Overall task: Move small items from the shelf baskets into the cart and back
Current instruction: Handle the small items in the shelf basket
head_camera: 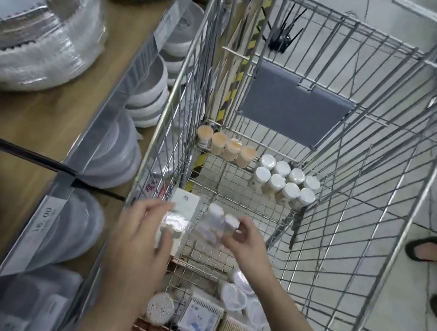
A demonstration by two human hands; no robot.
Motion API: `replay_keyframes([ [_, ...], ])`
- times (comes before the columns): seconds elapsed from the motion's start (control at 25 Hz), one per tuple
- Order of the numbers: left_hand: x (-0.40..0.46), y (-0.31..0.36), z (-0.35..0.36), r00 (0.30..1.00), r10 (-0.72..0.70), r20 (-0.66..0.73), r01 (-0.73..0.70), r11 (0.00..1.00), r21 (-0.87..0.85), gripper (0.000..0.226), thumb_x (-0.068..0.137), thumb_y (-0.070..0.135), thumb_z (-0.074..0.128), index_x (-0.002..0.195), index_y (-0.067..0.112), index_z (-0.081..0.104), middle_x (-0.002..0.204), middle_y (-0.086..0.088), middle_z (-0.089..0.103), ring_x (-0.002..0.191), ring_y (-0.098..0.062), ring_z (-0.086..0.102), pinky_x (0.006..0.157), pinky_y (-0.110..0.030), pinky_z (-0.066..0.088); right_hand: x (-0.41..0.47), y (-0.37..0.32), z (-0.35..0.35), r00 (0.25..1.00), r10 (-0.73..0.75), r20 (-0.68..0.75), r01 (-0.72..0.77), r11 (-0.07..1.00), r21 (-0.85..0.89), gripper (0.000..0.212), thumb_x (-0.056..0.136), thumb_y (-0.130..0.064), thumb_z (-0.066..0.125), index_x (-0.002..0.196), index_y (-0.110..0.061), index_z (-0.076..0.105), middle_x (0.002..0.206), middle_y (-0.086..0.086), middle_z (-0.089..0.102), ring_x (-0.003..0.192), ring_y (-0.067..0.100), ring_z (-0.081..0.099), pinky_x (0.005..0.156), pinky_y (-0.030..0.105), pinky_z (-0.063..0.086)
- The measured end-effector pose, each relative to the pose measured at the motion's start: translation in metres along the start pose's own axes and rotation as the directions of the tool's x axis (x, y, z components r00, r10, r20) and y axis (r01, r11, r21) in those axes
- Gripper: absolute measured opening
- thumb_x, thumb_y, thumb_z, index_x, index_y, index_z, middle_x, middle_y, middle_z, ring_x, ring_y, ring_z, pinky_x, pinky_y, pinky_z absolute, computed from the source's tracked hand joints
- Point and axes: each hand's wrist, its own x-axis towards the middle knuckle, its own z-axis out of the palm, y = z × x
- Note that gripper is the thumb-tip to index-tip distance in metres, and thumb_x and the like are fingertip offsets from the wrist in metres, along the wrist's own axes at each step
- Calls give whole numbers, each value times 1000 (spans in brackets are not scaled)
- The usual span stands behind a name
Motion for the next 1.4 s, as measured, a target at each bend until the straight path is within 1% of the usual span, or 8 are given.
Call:
replay_keyframes([
  [0.08, 20, -6, -15, 987, 26, -156, 1, 985, 172, 43, 83, 14, 60, 125, 9, 54, 117, -5, 52, 106, -15, 46, 89, -30, 39, 37, -9, 7, 991, -46, -126, 39, 997, -61, 30, 83, -4, 67, 108, -16, 55, 101, -5, 64, 93, 12, 63, 75, 24, 54],
  [0.2, 48, -18, -11, 963, -271, -10, 268, 946, 182, 56, 89, 29, 56, 139, 10, 37, 136, -11, 46, 120, -25, 46, 94, -37, 40, 92, -22, 25, 975, -138, -175, 115, 984, -136, 32, 82, -2, 67, 106, -17, 52, 93, -10, 60, 86, 8, 60, 75, 24, 53],
  [0.4, 53, -41, 10, 956, -285, 67, 287, 957, -30, 19, 93, 37, 45, 100, 20, 47, 77, 3, 64, 64, -10, 59, 49, -24, 39, 157, -4, 57, 990, -91, -106, 68, 976, -205, 32, 83, -1, 68, 107, -11, 50, 93, -5, 59, 81, 5, 56, 66, 11, 49],
  [0.52, 53, -41, 10, 967, -250, 48, 252, 967, -46, 16, 93, 38, 43, 93, 22, 46, 69, 9, 59, 57, -1, 54, 43, -16, 34, 173, 16, 69, 999, -35, -16, 30, 964, -264, 33, 80, 3, 68, 103, -11, 49, 93, 0, 59, 87, 18, 57, 72, 25, 51],
  [0.8, 50, -48, 14, 973, -221, 66, 228, 966, -122, 22, 92, 44, 39, 103, 26, 47, 69, 7, 59, 52, -12, 55, 46, -31, 45, 176, 23, 71, 995, 22, 97, -1, 977, -213, 28, 90, -13, 62, 113, -5, 49, 88, -2, 56, 74, 13, 55, 55, 15, 46],
  [1.0, 49, -48, 15, 975, -217, 52, 222, 966, -131, 19, 92, 42, 41, 97, 25, 47, 63, 7, 55, 49, -10, 51, 44, -23, 36, 180, 31, 70, 995, 8, 95, 11, 979, -206, 17, 97, -22, 51, 110, -12, 56, 106, 5, 59, 98, 20, 54, 77, 26, 41],
  [1.2, 50, -48, 16, 978, -205, 28, 206, 974, -95, 18, 93, 41, 42, 97, 24, 46, 67, 9, 56, 52, -9, 53, 44, -25, 39, 182, 30, 75, 994, 36, 106, -12, 974, -225, 26, 98, -19, 48, 121, -8, 54, 105, 5, 59, 80, 11, 57, 62, 13, 45],
  [1.4, 50, -46, 15, 982, -191, 8, 191, 978, -83, 16, 93, 38, 43, 97, 22, 47, 70, 10, 57, 57, -7, 55, 48, -27, 44, 178, 30, 73, 995, 55, 87, -36, 977, -211, 42, 99, -27, 47, 138, -10, 43, 132, 4, 50, 120, 20, 47, 98, 30, 37],
])
